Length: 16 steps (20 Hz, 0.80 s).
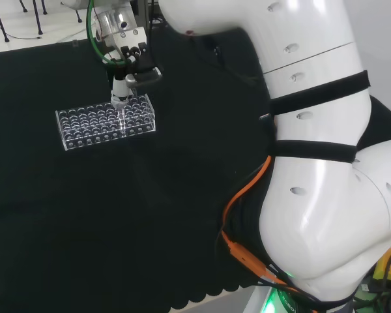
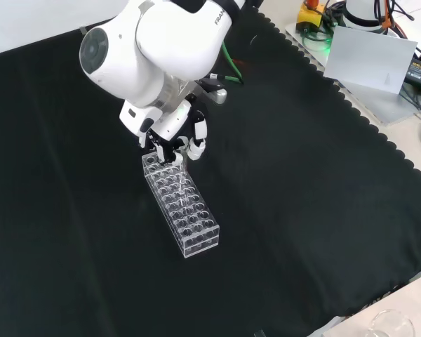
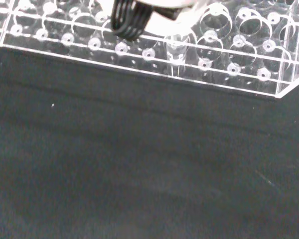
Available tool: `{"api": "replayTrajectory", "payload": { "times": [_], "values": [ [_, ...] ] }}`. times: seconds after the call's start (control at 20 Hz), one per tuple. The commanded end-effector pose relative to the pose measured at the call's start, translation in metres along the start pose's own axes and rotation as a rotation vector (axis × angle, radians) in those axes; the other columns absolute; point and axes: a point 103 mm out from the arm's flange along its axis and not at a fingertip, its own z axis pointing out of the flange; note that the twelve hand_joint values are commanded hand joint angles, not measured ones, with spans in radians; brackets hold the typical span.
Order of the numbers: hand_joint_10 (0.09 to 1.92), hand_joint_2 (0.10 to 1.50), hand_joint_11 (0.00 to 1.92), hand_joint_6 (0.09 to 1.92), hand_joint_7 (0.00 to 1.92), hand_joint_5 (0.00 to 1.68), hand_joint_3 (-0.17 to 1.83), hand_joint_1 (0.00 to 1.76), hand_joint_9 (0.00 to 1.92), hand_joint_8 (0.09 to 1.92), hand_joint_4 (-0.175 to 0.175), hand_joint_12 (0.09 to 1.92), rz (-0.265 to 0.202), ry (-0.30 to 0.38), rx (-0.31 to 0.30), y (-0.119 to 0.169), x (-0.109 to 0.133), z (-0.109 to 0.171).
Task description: Pick up the test tube.
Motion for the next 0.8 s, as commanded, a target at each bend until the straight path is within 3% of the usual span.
{"api": "replayTrajectory", "payload": {
  "times": [0.05,0.2,0.35,0.5,0.8],
  "values": [
    [0.74,0.69,0.80,0.60,1.65,1.29,0.58,1.21,1.41,0.69,-0.175,1.27,0.121,0.087,-0.199,-0.002,0.001,-0.015],
    [0.72,0.73,0.90,0.66,1.65,1.23,0.50,1.39,1.27,0.71,-0.175,1.22,0.125,0.073,-0.236,0.001,0.004,-0.021],
    [0.68,0.73,0.95,0.64,1.65,1.24,0.49,1.42,1.25,0.72,-0.175,1.19,0.113,0.045,-0.247,0.007,0.005,-0.025],
    [0.56,0.53,0.97,0.64,1.48,1.30,0.81,1.44,1.31,0.72,-0.175,1.18,0.102,0.020,-0.250,0.012,0.005,-0.028],
    [0.55,0.47,0.98,0.65,1.45,1.32,0.91,1.45,1.32,0.72,-0.175,1.18,0.082,0.011,-0.264,0.013,0.009,-0.033]
  ]
}}
